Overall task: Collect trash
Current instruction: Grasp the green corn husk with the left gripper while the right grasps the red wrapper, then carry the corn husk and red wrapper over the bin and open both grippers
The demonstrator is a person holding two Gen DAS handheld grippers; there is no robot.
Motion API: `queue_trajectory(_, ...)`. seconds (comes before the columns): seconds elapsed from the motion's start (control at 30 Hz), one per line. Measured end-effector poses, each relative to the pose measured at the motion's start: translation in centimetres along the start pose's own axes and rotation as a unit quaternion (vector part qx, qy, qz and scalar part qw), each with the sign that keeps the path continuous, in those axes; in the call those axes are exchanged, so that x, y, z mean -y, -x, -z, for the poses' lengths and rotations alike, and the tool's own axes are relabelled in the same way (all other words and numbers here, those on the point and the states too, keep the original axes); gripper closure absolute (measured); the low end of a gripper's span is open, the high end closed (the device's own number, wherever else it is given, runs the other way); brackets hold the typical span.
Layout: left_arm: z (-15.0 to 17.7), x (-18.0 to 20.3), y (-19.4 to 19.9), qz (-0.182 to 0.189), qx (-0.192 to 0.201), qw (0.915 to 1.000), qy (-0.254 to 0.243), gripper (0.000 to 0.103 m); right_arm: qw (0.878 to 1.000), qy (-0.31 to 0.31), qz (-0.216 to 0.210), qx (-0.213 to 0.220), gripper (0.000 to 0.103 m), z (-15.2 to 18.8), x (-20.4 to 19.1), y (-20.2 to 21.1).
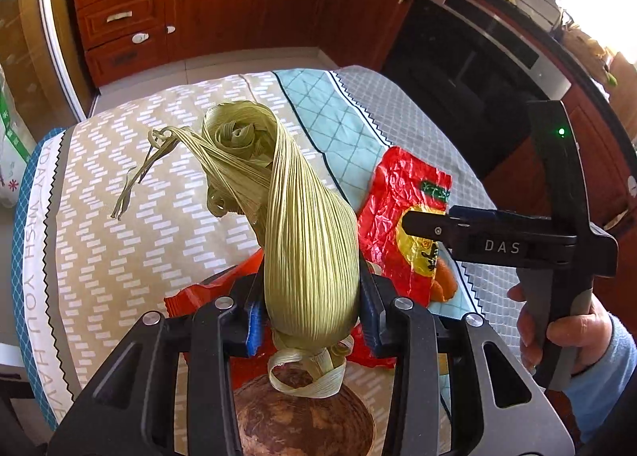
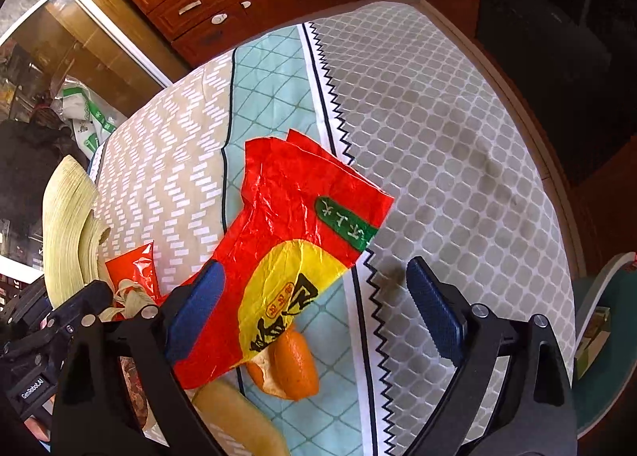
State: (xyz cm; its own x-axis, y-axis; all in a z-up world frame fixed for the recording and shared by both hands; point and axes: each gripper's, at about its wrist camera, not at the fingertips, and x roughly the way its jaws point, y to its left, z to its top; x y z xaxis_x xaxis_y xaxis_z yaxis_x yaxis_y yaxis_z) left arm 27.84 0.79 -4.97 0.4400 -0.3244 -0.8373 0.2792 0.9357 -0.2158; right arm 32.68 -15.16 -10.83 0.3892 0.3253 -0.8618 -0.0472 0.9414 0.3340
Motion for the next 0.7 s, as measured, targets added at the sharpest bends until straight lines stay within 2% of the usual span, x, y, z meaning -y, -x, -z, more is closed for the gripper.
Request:
queue_trajectory(0.07,0.1,-0.1,-0.4,-0.003,-0.005,1.0000,0.003,0.064,1.000,0.010,-0.006,-0.002,0.043,-0.1,-0.5,-0.5)
queue_trajectory(0.1,0.2,-0.1,-0.5,-0.004,-0.006,1.0000,0.004,0.064,1.000,0.020,0.001,0.008,0.047,-0.1,-0.8,-0.5)
queue_trajectory(0.13,0.3,-0.1,-0.5,-0.005,-0.007,1.0000,0.004,0.064,1.000,0.026,-0.006,0.005,0.074,0.0,-1.1,-0.5)
queue_trajectory(0.17,0.3,-0.1,-0.4,-0.007,-0.007,0.9999,0.005,0.064,1.000,0.023,-0.016,-0.001,0.088,0.1,-1.2,-0.6)
queue_trajectory(0.2,0.5,0.0,-0.1,-0.009,-0.006,0.9999,0.005,0.064,1.000,0.021,-0.016,0.004,0.089,0.2,-1.3,-0.3)
queue_trajectory(0.23,0.4,0.1,0.1,-0.011,-0.004,0.9999,0.004,0.064,0.999,0.026,-0.014,0.012,0.095,0.4,-1.5,0.2)
queue_trajectory(0.33,0.5,0.7,1.3,-0.012,0.005,0.9999,0.003,0.064,0.999,0.031,-0.016,0.041,0.098,0.9,-2.0,2.9)
queue_trajectory(0.5,0.6,3.1,3.4,-0.007,0.023,0.9996,-0.013,0.064,0.995,0.026,-0.025,0.091,0.099,1.3,-1.6,8.6)
queue_trajectory(0.7,0.9,7.6,5.3,0.009,0.035,0.9984,-0.043,0.064,0.989,0.029,0.008,0.143,0.099,3.3,0.8,15.1)
